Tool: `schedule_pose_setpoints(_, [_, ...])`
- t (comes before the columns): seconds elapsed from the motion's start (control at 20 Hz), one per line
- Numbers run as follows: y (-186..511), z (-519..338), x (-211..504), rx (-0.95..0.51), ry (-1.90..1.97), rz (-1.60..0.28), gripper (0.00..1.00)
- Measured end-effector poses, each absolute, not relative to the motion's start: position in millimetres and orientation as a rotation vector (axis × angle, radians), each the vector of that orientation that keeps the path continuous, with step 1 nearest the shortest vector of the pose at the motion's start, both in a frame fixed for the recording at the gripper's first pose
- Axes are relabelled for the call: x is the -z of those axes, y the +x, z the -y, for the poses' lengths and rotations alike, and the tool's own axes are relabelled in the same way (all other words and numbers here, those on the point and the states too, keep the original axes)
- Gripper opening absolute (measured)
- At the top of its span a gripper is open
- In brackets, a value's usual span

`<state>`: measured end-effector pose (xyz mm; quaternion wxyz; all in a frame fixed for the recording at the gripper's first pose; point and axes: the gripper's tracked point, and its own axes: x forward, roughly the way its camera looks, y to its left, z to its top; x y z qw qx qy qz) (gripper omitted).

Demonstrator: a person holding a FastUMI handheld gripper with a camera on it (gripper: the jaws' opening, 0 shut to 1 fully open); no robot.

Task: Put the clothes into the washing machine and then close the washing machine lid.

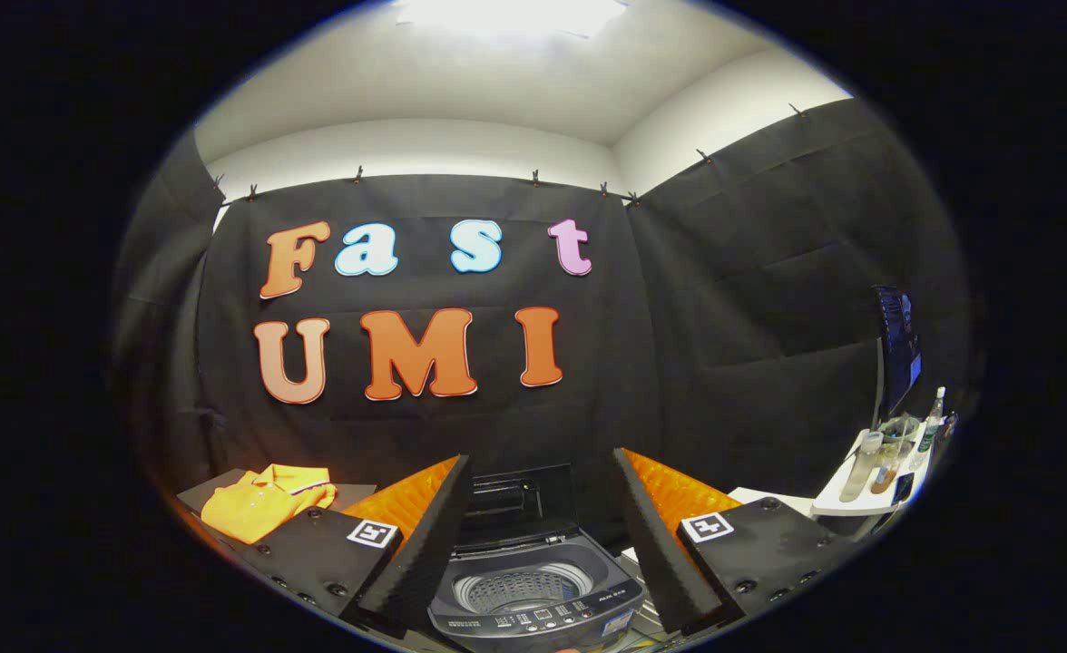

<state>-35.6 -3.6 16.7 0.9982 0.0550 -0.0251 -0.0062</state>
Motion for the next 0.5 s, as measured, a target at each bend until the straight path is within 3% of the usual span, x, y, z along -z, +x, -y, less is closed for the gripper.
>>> schedule_pose_setpoints(0.3, [-28,-21,-27,-0.032,0.231,0.070,0.97])
schedule_pose_setpoints(0.5, [-15,-74,-37,-0.200,0.270,-0.012,0.98])
